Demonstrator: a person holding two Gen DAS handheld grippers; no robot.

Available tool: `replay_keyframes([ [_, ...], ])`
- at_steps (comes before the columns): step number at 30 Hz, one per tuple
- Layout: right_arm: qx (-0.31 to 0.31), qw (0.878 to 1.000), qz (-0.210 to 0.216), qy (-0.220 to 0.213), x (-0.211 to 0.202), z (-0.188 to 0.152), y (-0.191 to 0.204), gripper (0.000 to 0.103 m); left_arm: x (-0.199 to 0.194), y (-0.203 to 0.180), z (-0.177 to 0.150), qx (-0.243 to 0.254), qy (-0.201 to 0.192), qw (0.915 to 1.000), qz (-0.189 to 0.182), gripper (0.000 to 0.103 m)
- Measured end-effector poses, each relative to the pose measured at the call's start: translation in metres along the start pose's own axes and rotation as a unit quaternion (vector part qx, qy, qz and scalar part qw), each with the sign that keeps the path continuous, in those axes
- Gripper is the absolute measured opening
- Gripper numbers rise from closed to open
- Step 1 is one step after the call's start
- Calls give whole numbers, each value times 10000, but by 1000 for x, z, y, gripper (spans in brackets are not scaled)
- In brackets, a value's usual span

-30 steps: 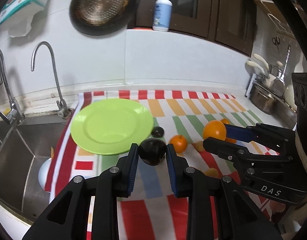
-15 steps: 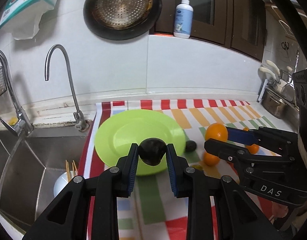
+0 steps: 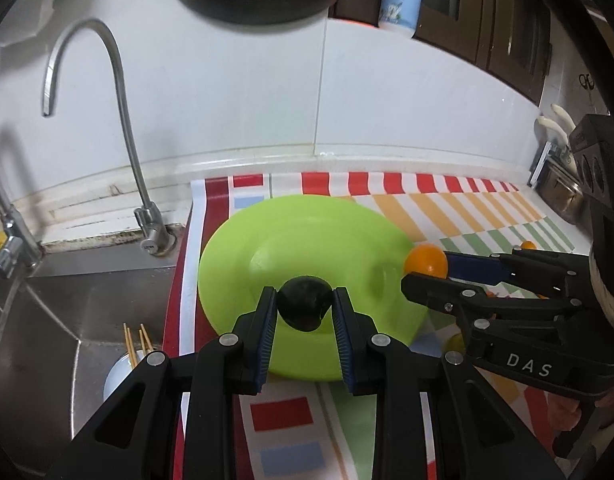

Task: Organize fruits
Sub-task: 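Carry the plum onto the green plate and open the left tool while the right tool releases the orange there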

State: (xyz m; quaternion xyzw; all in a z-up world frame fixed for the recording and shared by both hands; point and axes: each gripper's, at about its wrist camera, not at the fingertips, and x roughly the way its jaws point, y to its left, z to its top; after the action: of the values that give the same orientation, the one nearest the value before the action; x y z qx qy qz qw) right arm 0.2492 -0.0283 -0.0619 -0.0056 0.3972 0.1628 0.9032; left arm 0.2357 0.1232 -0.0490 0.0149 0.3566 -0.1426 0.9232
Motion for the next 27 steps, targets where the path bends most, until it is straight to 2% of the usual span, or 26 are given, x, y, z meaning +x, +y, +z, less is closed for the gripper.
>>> replay_keyframes([
  [6,176,9994,-94,294,27,3,0,39,20,10,0,-9,250,9996,-129,28],
  [13,220,9990,-160,357,38,2,3,39,31,16,-2,-37,391,9990,-198,29],
  [16,216,9990,-245,298,36,3,3,41,28,17,-3,22,342,9993,-139,42],
  [19,228,9989,-376,166,27,2,2,49,20,17,-3,88,239,9997,-40,44],
  [24,242,9980,-578,-76,3,-3,1,49,-3,13,-4,121,73,9998,110,52],
  [27,243,9971,-676,-262,-17,-7,3,49,-20,7,-3,158,-98,9998,76,54],
])
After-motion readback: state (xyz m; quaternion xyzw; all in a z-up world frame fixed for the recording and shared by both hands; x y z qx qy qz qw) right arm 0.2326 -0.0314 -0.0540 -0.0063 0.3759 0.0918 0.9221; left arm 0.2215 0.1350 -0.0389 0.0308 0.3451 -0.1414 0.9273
